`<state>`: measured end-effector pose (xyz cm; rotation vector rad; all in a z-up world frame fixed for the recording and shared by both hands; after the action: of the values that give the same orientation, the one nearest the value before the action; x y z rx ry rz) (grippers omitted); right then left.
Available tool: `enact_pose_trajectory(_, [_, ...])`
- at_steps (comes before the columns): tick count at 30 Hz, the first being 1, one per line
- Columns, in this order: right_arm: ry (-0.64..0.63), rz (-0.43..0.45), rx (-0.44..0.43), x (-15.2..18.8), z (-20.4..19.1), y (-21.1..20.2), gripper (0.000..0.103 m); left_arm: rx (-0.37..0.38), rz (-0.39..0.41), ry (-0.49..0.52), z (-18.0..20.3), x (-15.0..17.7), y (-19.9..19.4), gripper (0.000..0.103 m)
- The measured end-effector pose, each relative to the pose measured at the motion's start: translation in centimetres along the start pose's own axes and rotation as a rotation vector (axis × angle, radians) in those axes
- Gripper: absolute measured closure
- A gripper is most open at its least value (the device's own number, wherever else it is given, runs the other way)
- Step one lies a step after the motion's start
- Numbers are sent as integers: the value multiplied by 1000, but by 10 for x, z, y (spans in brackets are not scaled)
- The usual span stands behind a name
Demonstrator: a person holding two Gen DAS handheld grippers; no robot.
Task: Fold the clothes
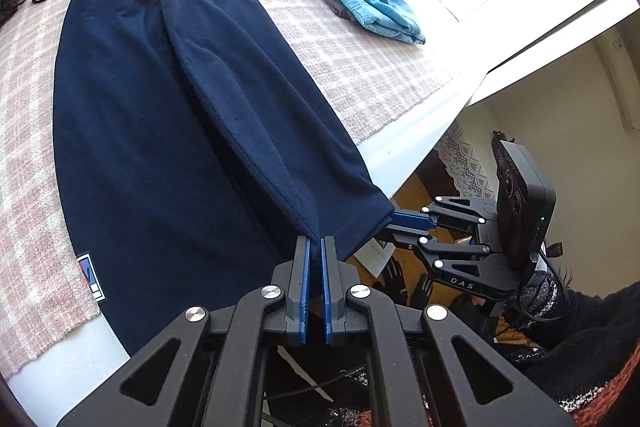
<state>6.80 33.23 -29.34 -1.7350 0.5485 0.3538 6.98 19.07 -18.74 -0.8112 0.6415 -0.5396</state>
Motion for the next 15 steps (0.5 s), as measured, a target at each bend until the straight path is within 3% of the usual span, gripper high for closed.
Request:
enact_pose_trajectory(3, [61,54,-21,-7,7,-16,101,9,0,-6,-2,0,-1,99])
enact_pose_trajectory(5, [78,84,9,-10,15,-29,101,17,2,-9,-2,0,-1,99])
enact_pose_trajectory(10, [205,-4,41,5,45,-12,102,48,16,6,5,-3,-3,98])
enact_pose_trajectory(13, [176,11,5,3,35,-19,102,63,-30,-20,0,8,14,98])
enact_pose_trajectory(15, [130,2,52,-3,32,-17,101,61,-58,-39,-6,17,24,99])
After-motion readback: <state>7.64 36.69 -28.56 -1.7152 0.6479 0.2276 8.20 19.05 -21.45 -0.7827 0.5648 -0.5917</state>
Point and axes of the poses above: each gripper's, at about its wrist camera, not at the fingertips, and y roughly the way its jaws point, z to its right, x to its underside, the point moved 8 cm from there along y, roughly the way its jaws point, and after that the axes turned 2 degrees about x, right-handed, at the moved point
